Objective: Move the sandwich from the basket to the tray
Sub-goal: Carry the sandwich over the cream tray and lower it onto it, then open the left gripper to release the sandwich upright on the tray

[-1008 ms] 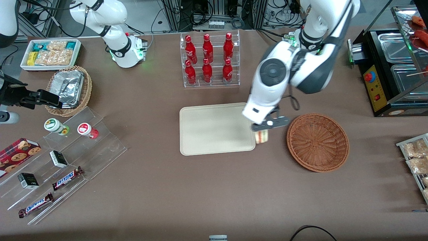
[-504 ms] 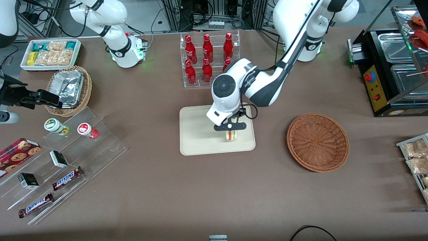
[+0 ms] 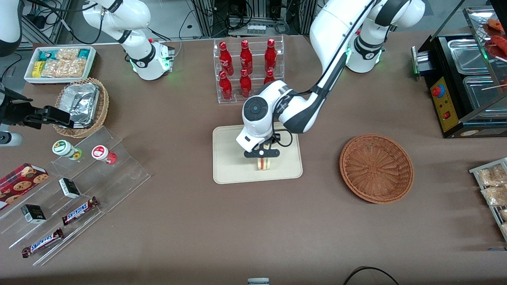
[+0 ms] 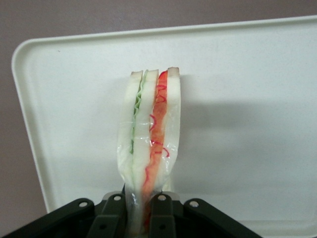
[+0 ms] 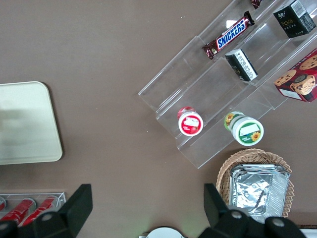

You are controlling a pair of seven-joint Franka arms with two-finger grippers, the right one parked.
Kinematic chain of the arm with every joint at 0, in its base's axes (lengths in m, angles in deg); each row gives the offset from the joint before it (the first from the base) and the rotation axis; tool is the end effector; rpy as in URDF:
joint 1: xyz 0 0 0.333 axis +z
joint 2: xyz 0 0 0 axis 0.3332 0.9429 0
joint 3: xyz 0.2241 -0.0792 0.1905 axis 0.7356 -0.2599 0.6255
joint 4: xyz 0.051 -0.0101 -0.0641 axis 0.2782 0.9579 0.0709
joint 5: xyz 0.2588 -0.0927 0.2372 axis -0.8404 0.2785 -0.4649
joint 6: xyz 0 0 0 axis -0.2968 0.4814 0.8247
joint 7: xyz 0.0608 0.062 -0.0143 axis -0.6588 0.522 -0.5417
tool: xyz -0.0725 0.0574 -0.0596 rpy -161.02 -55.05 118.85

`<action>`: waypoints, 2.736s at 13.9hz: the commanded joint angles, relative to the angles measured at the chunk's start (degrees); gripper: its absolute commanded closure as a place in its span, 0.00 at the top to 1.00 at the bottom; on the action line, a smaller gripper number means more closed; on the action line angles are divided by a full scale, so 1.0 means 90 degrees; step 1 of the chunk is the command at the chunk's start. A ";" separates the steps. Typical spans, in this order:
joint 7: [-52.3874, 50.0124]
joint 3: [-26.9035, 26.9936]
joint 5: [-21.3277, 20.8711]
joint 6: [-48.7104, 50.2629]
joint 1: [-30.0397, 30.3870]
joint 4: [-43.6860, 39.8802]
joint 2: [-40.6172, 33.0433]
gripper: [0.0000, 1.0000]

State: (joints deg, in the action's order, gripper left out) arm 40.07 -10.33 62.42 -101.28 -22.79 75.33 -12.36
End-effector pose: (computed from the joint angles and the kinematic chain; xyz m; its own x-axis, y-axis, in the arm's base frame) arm 0.4604 -0.4840 0.2638 0.9956 0.0193 -0.0918 0.0143 -0.9984 -0.0546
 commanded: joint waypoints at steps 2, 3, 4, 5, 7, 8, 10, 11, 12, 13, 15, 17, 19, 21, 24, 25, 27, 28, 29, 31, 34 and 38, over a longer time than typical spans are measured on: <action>-0.0410 0.0090 -0.0019 -0.0249 -0.0256 -0.0213 0.0333 0.00; -0.0420 0.0090 0.0000 -0.0249 -0.0266 -0.0213 0.0372 0.00; -0.0420 0.0090 0.0000 -0.0249 -0.0266 -0.0204 0.0372 0.00; -0.0420 0.0090 -0.0009 -0.0240 -0.0266 -0.0184 0.0372 0.00; -0.0430 0.0090 0.0010 -0.0220 -0.0286 -0.0145 0.0372 0.36; -0.0411 0.0090 0.0010 -0.0211 -0.0286 -0.0145 0.0382 0.83; -0.0410 0.0100 0.0010 -0.0181 -0.0276 -0.0164 0.0314 1.00; -0.0410 0.0100 0.0000 -0.0152 -0.0237 -0.0193 0.0266 1.00; -0.0410 0.0110 0.0010 -0.0074 -0.0227 -0.0203 0.0101 1.00; -0.0420 0.0129 0.0010 0.0004 -0.0218 -0.0213 -0.0027 1.00; -0.0498 0.0158 0.0010 0.0257 -0.0130 -0.0213 -0.0387 1.00; -0.0693 0.0159 -0.0019 0.0647 0.0084 -0.0204 -0.0827 1.00; -0.0684 0.0159 -0.0029 0.1057 0.0319 -0.0184 -0.1256 1.00; -0.0645 0.0168 -0.0058 0.1506 0.0504 -0.0165 -0.1666 1.00; -0.0518 0.0168 -0.0097 0.2200 0.1060 -0.0135 -0.2243 1.00; -0.0324 0.0168 -0.0155 0.2395 0.1188 -0.0106 -0.2380 1.00; 0.0203 0.0159 -0.0205 0.2776 0.1481 -0.0057 -0.2586 1.00; 0.0350 0.0168 -0.0205 0.2855 0.1578 -0.0057 -0.2683 1.00; 0.0593 0.0159 -0.0205 0.3011 0.1782 -0.0047 -0.2791 1.00; 0.1275 0.0168 -0.0205 0.3333 0.2144 -0.0008 -0.3122 1.00; 0.2301 0.0168 -0.0146 0.3841 0.2739 -0.0018 -0.3620 1.00; 0.3571 0.0159 -0.0107 0.4281 0.3589 -0.0018 -0.4041 1.00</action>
State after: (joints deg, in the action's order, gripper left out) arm 67.13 -8.10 61.22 -63.91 5.96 73.18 -45.96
